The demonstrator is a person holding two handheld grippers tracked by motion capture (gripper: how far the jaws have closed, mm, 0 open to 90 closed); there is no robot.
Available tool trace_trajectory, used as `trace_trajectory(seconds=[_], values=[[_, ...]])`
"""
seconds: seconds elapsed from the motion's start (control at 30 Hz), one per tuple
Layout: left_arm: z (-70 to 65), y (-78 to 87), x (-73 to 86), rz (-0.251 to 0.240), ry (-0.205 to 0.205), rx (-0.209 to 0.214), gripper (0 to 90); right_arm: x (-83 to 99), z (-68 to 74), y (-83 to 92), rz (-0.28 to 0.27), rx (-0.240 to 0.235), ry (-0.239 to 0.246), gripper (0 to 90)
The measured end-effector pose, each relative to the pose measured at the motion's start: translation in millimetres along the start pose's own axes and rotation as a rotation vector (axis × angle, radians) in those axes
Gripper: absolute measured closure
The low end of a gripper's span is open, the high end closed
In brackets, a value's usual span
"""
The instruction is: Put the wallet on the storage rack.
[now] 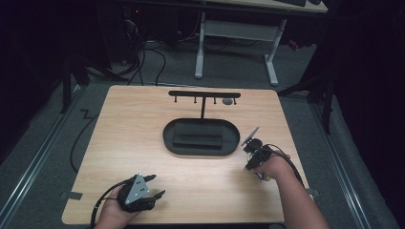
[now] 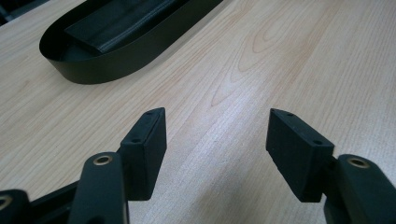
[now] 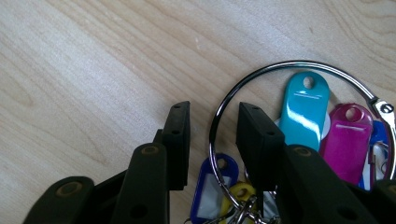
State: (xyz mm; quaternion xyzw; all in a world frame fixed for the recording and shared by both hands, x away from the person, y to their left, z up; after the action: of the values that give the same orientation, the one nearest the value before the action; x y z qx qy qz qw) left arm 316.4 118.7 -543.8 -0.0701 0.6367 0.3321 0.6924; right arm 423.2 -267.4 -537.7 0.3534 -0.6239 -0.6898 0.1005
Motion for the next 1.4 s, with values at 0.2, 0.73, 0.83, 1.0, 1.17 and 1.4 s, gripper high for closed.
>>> trace_trajectory(seconds=[0.2, 0.73, 0.83, 1.0, 1.17, 1.4], values=[[-0.6, 0.5, 0.6, 0.003, -0.002, 0.001, 38.8, -0.4, -4.4, 0.0, 0.012, -0.009, -0.026, 73.7], [-0.7, 0.6, 0.5, 0.000, -0.001, 0.002, 38.7, -4.8, -1.3, -1.2, 0.058, -0.005, -0.028, 86.1], [-0.8, 0.3, 0.5, 0.000, -0.002, 0.002, 38.7, -3.3, -0.9, -0.7, 0.037, 0.003, -0.016, 86.3], [-0.2, 0.1, 0.5, -0.001, -0.001, 0.000, 38.7, -2.8, 6.1, 3.4, 0.040, 0.038, 0.050, 86.3], [-0.5, 0.1, 0.1, -0.002, -0.004, -0.002, 38.7, -3.7, 11.3, 21.6, 0.014, 0.050, 0.081, 86.4], [-0.8, -0.5, 0.1, -0.001, -0.008, -0.004, 38.6, -7.2, 18.4, 57.8, -0.031, 0.065, 0.145, 87.2]])
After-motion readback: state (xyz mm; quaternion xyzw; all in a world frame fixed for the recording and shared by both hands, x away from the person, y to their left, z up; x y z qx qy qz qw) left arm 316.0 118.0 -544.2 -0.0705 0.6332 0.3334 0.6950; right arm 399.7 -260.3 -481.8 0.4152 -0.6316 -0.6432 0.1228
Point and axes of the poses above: each handheld gripper's, and its own axes: y roughly backward along the jaws, x roughly out of its underside, z roughly to its left, the point moved 5 cm from there along -y, roughly forward along the jaws, and after that the axes turned 15 degrees about -z, right-handed, at the moved point
